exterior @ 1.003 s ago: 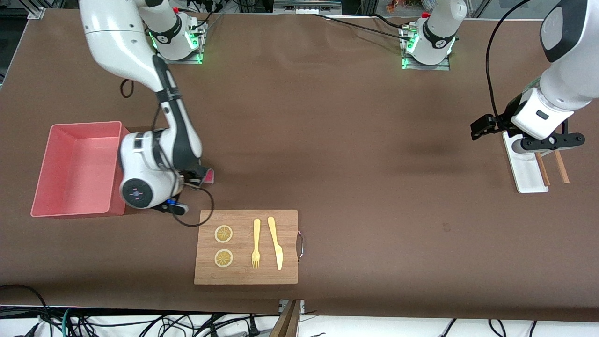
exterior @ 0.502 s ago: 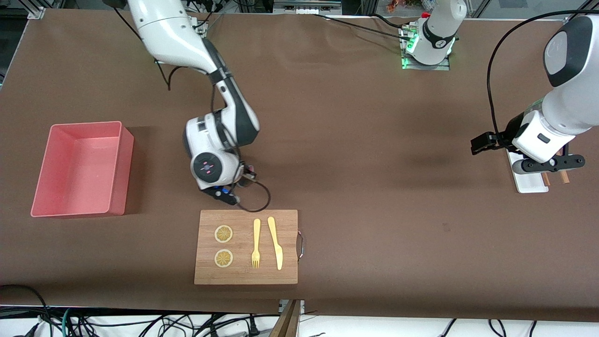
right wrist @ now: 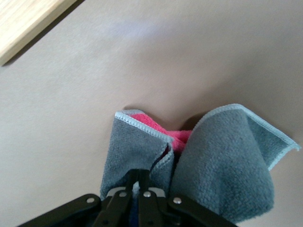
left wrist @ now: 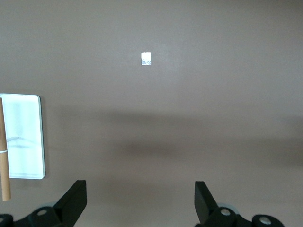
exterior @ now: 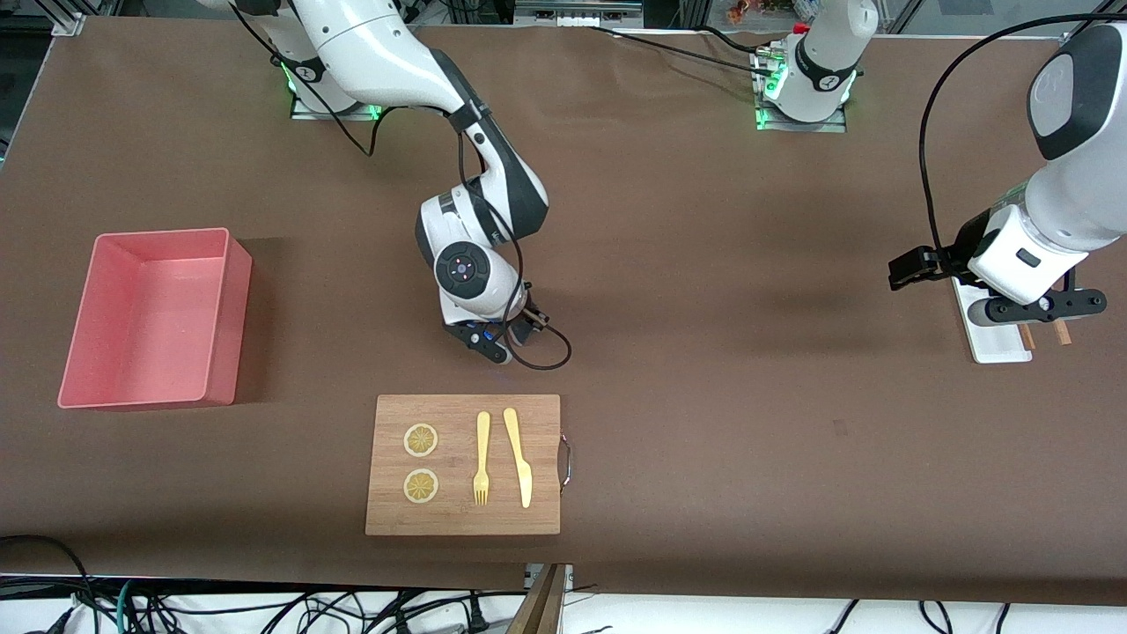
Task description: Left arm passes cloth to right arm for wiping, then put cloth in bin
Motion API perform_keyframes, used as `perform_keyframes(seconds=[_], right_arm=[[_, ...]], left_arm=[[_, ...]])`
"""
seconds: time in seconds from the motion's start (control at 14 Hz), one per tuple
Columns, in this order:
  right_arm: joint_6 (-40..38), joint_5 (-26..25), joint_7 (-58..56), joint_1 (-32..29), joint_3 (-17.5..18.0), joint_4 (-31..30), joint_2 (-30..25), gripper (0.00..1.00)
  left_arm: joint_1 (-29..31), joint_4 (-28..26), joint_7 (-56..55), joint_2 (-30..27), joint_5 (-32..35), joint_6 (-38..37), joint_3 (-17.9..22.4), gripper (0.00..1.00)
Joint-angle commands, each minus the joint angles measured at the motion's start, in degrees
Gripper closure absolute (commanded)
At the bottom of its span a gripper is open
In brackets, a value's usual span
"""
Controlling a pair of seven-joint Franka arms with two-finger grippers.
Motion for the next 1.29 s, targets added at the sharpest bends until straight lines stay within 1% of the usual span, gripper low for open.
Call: perform_keyframes(seconds=[0.0, 0.14, 0.43, 0.5, 0.64, 0.86, 1.22], right_arm=[[1.63, 0.98, 2.63, -0.25, 0.92, 0.08, 0.21, 1.0], [-0.03, 0.27, -1.13, -1.3, 0.4, -0.62, -0.05, 1.0], [-6.44, 0.18, -12.11, -7.0, -0.4, -0.54, -0.58, 1.0], [-8.89, 0.01, -15.54, -8.06, -1.62, -0.45, -0.75, 1.0], [-13.64, -1.22, -22.39, -8.25, -5.74, -0.45, -0.76, 1.0], [-19.18, -1.58, -31.8, -8.25, -12.33, -0.54, -0.76, 1.0], [-25.96, -1.49, -48.84, -8.34, -22.62, -0.54, -0.76, 1.0]], left_arm=[[0.26, 0.44, 1.25, -0.32, 0.35, -1.04, -0.17, 0.0], [0.26, 0.44, 1.25, -0.32, 0.35, -1.13, -0.17, 0.0], [0.17, 0.35, 2.65, -0.32, 0.44, -1.74, -0.17, 0.0], [0.17, 0.35, 2.65, -0.32, 0.35, -1.74, -0.17, 0.0], [0.17, 0.35, 2.65, -0.23, 0.44, -1.83, -0.17, 0.0], [0.17, 0.35, 2.65, -0.23, 0.44, -1.92, -0.17, 0.0], [0.0, 0.35, 2.65, -0.14, 0.44, -2.71, -0.18, 0.0]])
